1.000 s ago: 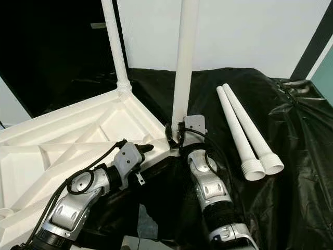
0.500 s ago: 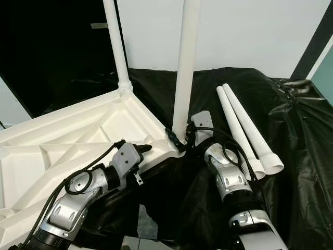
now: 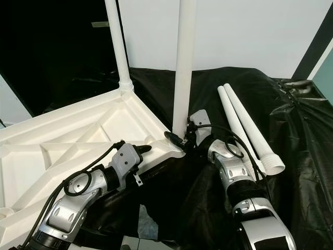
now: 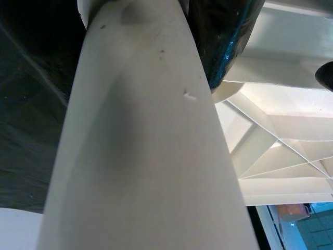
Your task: Building children table
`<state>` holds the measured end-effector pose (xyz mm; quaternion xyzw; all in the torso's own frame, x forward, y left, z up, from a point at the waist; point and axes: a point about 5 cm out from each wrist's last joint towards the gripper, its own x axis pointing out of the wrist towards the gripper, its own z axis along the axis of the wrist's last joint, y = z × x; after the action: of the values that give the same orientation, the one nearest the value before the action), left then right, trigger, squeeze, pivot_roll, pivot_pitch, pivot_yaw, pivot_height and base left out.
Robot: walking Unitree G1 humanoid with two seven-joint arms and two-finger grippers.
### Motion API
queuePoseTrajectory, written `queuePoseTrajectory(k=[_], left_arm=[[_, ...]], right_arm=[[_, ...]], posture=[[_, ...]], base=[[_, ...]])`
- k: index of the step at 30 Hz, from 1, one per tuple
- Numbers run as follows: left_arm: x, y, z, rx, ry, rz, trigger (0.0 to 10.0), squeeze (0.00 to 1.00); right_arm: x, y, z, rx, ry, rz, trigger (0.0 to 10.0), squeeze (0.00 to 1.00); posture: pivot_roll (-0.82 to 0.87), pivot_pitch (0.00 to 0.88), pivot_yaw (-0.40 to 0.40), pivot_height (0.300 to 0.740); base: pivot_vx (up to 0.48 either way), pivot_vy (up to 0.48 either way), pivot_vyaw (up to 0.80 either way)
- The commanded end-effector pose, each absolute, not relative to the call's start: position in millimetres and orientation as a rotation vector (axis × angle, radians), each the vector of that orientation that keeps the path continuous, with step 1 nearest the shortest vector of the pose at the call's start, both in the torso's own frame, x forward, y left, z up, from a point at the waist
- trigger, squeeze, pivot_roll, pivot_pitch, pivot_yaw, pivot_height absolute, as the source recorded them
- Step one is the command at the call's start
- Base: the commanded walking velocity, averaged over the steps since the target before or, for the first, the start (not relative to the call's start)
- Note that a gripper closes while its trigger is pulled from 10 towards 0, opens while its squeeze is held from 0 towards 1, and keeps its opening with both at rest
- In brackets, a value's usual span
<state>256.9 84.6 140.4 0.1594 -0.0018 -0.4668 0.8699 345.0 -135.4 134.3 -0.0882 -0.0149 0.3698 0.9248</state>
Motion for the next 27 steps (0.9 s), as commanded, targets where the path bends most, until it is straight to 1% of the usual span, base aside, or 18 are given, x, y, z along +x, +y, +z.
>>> queuePoseTrajectory(k=[1, 2, 5, 7, 8, 10, 14, 16, 17, 19, 20, 22, 25, 27], left_arm=[[258, 88, 140, 0.344, -0.002, -0.918, 10.0, 0.0], [258, 88, 141, 0.343, -0.001, -0.918, 10.0, 0.0], [258, 88, 141, 0.343, -0.001, -0.921, 10.0, 0.0], [258, 89, 141, 0.346, -0.001, -0.923, 10.0, 0.0], [257, 89, 141, 0.347, 0.002, -0.929, 10.0, 0.0], [257, 89, 141, 0.347, 0.004, -0.934, 10.0, 0.0], [256, 90, 142, 0.346, 0.005, -0.935, 10.0, 0.0], [256, 90, 142, 0.348, 0.007, -0.936, 10.0, 0.0], [256, 90, 142, 0.348, 0.007, -0.936, 10.0, 0.0], [256, 90, 142, 0.348, 0.009, -0.937, 10.0, 0.0], [256, 90, 142, 0.348, 0.009, -0.937, 10.0, 0.0], [255, 90, 142, 0.347, 0.01, -0.938, 10.0, 0.0], [254, 90, 142, 0.346, 0.011, -0.94, 10.0, 0.0], [254, 89, 141, 0.345, 0.012, -0.943, 10.0, 0.0]], right_arm=[[343, -139, 128, -0.2, -0.016, 0.738, 9.4, 0.0], [342, -140, 126, -0.201, -0.009, 0.705, 10.0, 0.0], [339, -139, 124, -0.175, -0.023, 0.652, 10.0, 0.0], [337, -139, 122, -0.179, -0.034, 0.575, 10.0, 0.0], [335, -137, 119, -0.174, -0.024, 0.499, 10.0, 0.0], [332, -134, 117, -0.157, -0.017, 0.434, 10.0, 0.0], [330, -132, 115, -0.138, -0.014, 0.391, 10.0, 0.0], [325, -125, 115, -0.126, -0.022, 0.293, 10.0, 0.0], [325, -125, 115, -0.126, -0.022, 0.293, 10.0, 0.0], [320, -117, 115, -0.106, -0.031, 0.214, 10.0, 0.0], [320, -117, 115, -0.106, -0.031, 0.214, 10.0, 0.0], [315, -109, 115, -0.082, -0.03, 0.134, 10.0, 0.0], [311, -101, 116, -0.068, -0.03, 0.096, 10.0, 0.0], [308, -97, 117, -0.07, -0.037, 0.109, 10.0, 0.0]], posture=[[0.11, 0.0, -0.016, 0.74], [0.11, 0.0, -0.016, 0.74], [0.1, 0.0, -0.01, 0.74], [0.1, 0.0, -0.004, 0.74], [0.1, 0.0, 0.001, 0.74], [0.1, 0.0, 0.004, 0.74], [0.09, 0.0, 0.006, 0.74], [0.1, 0.0, 0.008, 0.74], [0.1, 0.0, 0.008, 0.74], [0.1, 0.0, 0.008, 0.74], [0.1, 0.0, 0.008, 0.74], [0.1, 0.0, 0.005, 0.74], [0.1, 0.0, 0.005, 0.74], [0.1, 0.0, 0.003, 0.74]], base=[[0.0, 0.0, 0.0], [0.0, 0.0, 0.0], [0.0, 0.0, 0.0], [0.0, 0.0, 0.0], [0.0, 0.0, 0.0], [0.0, 0.0, 0.0], [0.0, 0.0, 0.0], [0.0, 0.0, 0.0], [0.0, 0.0, 0.0], [0.0, 0.0, 0.0], [0.0, 0.0, 0.0], [0.0, 0.0, 0.0], [0.0, 0.0, 0.0], [0.0, 0.0, 0.0]])
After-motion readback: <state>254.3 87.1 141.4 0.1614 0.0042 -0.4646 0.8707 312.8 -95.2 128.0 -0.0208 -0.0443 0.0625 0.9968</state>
